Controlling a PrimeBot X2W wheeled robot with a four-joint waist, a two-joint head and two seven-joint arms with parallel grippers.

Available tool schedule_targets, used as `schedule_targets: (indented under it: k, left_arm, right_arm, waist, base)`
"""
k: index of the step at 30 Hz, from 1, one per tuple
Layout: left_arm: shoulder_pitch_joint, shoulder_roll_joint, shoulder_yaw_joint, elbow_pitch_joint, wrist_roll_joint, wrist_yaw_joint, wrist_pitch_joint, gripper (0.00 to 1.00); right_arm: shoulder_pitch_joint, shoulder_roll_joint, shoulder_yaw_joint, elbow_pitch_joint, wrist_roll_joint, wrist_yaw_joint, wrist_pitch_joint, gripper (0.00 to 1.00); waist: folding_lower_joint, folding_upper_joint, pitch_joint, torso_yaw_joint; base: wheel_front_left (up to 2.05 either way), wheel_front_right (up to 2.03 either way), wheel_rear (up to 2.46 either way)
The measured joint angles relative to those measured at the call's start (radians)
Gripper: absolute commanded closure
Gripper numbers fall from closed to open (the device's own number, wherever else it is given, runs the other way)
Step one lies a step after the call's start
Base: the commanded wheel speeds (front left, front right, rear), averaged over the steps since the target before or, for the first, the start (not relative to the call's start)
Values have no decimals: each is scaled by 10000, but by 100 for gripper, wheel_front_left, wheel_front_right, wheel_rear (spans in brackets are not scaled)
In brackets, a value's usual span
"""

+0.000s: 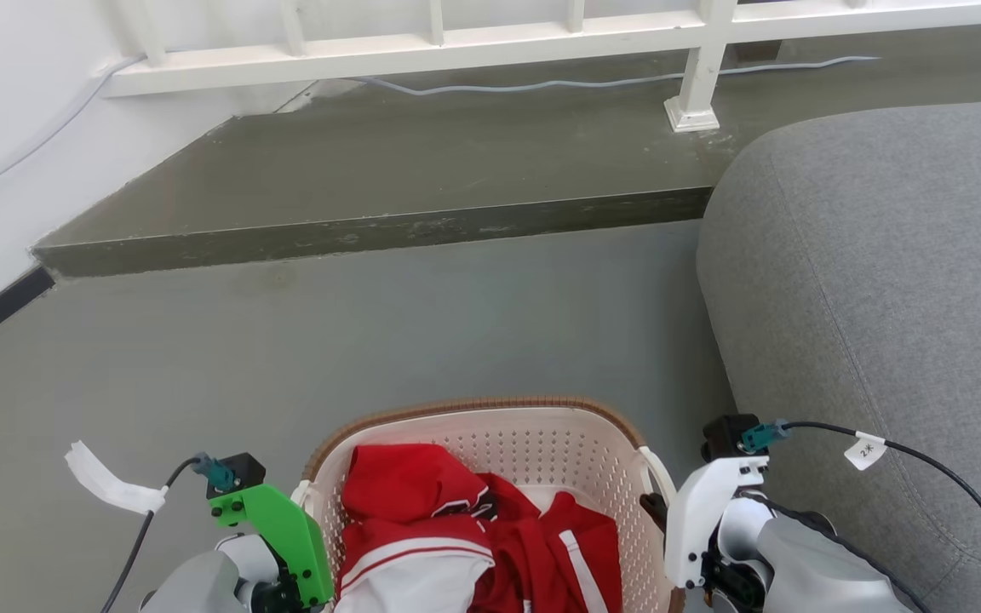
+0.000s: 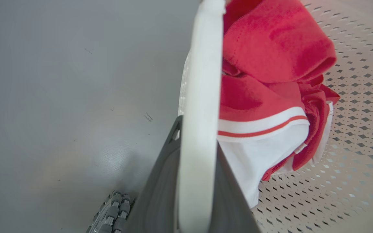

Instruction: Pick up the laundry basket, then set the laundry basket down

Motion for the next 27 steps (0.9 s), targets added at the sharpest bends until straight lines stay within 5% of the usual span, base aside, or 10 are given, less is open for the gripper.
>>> schedule_targets:
  k: [27]
  left_arm:
    - [1, 25, -98, -2, -12, 0, -61, 100]
  right_arm:
    - [-22, -6, 261, 69, 293, 0, 38, 100]
  waist:
    - [0, 0, 108, 10]
  base:
    - [0, 0, 0]
